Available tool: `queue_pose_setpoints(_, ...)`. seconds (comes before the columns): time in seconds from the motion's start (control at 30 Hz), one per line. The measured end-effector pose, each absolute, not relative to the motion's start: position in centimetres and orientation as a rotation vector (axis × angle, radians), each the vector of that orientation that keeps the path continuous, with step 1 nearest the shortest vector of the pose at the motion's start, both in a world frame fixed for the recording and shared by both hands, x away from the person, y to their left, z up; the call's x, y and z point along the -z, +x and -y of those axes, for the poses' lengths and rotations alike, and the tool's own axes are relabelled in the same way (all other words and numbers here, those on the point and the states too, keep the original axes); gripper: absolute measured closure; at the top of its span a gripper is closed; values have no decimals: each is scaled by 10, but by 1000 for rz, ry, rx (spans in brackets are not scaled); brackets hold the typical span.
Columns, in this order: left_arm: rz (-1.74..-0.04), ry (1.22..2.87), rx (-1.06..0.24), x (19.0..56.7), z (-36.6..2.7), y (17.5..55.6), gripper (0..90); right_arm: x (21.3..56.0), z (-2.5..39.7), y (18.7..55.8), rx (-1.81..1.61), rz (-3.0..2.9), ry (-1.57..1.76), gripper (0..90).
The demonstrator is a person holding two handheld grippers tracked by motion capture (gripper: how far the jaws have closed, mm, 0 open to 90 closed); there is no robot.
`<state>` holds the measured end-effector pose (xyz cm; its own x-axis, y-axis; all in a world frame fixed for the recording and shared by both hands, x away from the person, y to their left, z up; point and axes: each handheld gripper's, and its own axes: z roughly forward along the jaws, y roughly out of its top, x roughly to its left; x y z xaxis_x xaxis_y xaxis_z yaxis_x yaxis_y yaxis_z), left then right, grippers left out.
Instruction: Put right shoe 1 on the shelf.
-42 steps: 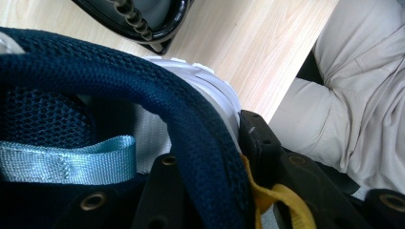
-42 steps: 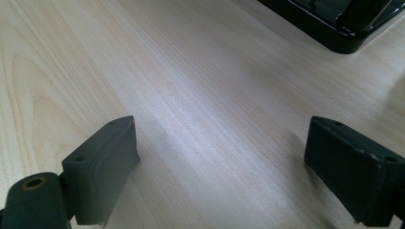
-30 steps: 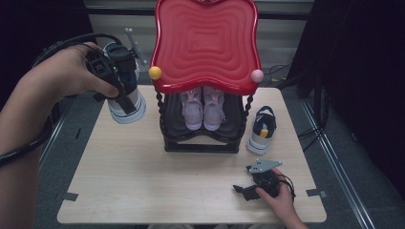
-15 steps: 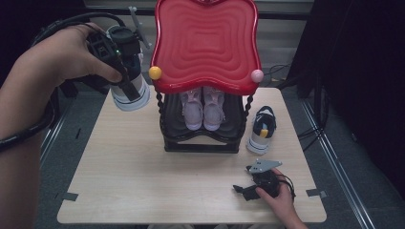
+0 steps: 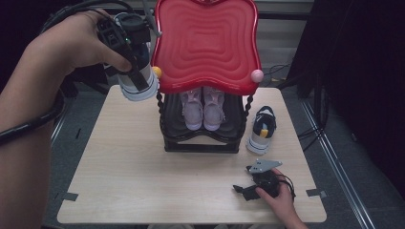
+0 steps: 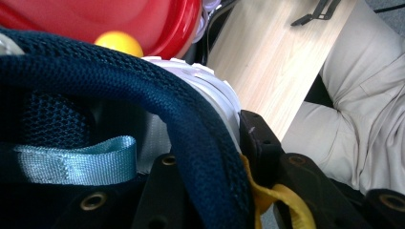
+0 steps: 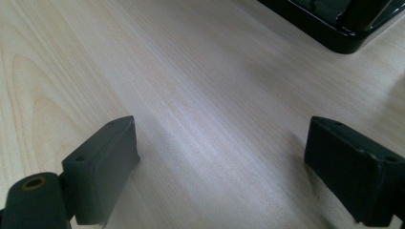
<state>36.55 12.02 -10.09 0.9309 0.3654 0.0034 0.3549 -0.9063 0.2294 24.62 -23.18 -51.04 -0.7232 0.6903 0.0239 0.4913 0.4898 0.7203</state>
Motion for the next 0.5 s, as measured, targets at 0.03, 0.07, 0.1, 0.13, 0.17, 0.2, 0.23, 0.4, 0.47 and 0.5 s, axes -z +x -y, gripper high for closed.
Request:
queue_pose_setpoints(0.03,-532,2866,-69,99,-118,366,731,510,232,246,-1064,-2469,1004,104)
queue_pose_setpoints(0.07,-536,2859,-80,99,-116,367,731,510,232,246,-1064,-2469,1004,104)
queue_pose_setpoints(0.1,-528,2864,-85,99,-114,367,731,510,232,246,-1064,-2469,1004,104)
queue_pose_setpoints(0.13,-526,2868,-76,98,-111,369,732,510,232,246,-1064,-2469,1002,104)
queue_pose_setpoints(0.17,-528,2864,-85,98,-109,369,732,510,232,246,-1064,-2469,1004,103)
queue_pose_setpoints(0.2,-529,2865,-81,98,-106,369,732,510,232,246,-1064,-2469,1003,104)
queue_pose_setpoints(0.23,-526,2863,-86,97,-104,370,732,510,232,246,-1064,-2469,1003,104)
queue_pose_setpoints(0.4,-495,2855,-93,93,-91,373,733,510,232,246,-1064,-2469,1004,103)
queue_pose_setpoints(0.47,-494,2851,-107,92,-87,374,733,510,232,246,-1064,-2469,1004,104)
queue_pose_setpoints(0.5,-485,2865,-108,91,-84,375,733,510,232,246,-1064,-2469,1003,104)
